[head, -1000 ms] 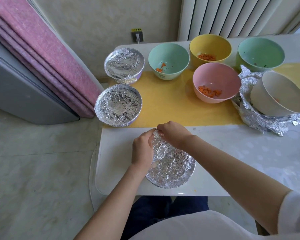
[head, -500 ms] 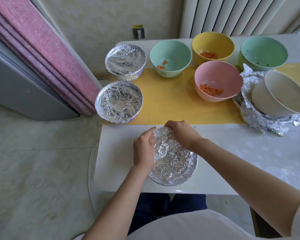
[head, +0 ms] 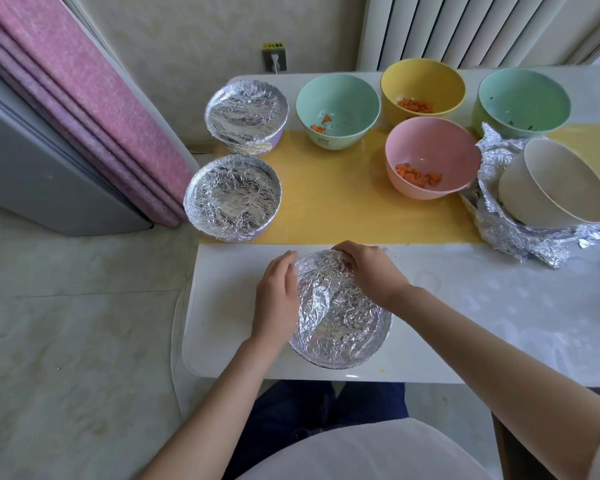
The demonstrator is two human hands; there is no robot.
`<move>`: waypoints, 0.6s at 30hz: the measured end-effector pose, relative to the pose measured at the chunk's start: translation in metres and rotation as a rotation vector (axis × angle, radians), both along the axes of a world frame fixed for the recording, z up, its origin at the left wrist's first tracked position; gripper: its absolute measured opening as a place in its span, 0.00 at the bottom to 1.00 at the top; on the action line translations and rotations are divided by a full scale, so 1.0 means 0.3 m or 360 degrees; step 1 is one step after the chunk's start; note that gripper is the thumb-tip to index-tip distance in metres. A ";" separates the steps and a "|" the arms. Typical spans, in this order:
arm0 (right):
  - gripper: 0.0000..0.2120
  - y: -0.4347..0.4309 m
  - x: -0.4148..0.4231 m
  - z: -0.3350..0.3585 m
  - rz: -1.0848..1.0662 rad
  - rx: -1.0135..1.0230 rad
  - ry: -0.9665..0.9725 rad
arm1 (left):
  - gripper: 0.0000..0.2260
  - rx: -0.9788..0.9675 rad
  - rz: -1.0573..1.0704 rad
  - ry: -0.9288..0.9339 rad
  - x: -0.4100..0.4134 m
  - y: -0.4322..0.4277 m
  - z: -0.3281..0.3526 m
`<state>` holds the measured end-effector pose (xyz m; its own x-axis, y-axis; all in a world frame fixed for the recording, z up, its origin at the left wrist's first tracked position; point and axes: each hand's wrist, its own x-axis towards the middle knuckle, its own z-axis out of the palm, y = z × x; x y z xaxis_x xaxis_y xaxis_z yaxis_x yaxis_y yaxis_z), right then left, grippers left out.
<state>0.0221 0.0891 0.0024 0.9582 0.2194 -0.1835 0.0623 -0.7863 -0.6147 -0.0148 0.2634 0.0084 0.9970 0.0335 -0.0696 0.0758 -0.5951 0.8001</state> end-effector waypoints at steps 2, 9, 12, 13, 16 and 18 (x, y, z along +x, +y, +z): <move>0.14 0.002 0.004 0.000 0.0034 -0.0064 -0.0003 | 0.14 0.0013 -0.0128 0.0020 0.045 -0.006 0.007; 0.11 0.009 0.014 0.008 0.0040 0.0029 0.0001 | 0.11 0.0102 -0.0111 0.0003 0.082 -0.028 -0.015; 0.11 0.009 0.017 0.001 0.0009 0.0022 -0.0003 | 0.11 0.0157 -0.0120 -0.0002 0.079 -0.036 -0.017; 0.11 0.012 0.020 0.000 0.0014 0.0005 0.0002 | 0.11 0.0151 -0.0118 0.0005 0.079 -0.037 -0.015; 0.12 0.016 0.015 0.008 0.0054 -0.0068 -0.0014 | 0.09 0.0113 -0.0101 0.0018 0.074 -0.027 -0.014; 0.13 0.014 0.007 0.009 0.0064 -0.0096 -0.0016 | 0.08 0.0096 -0.0083 0.0046 0.060 -0.018 -0.014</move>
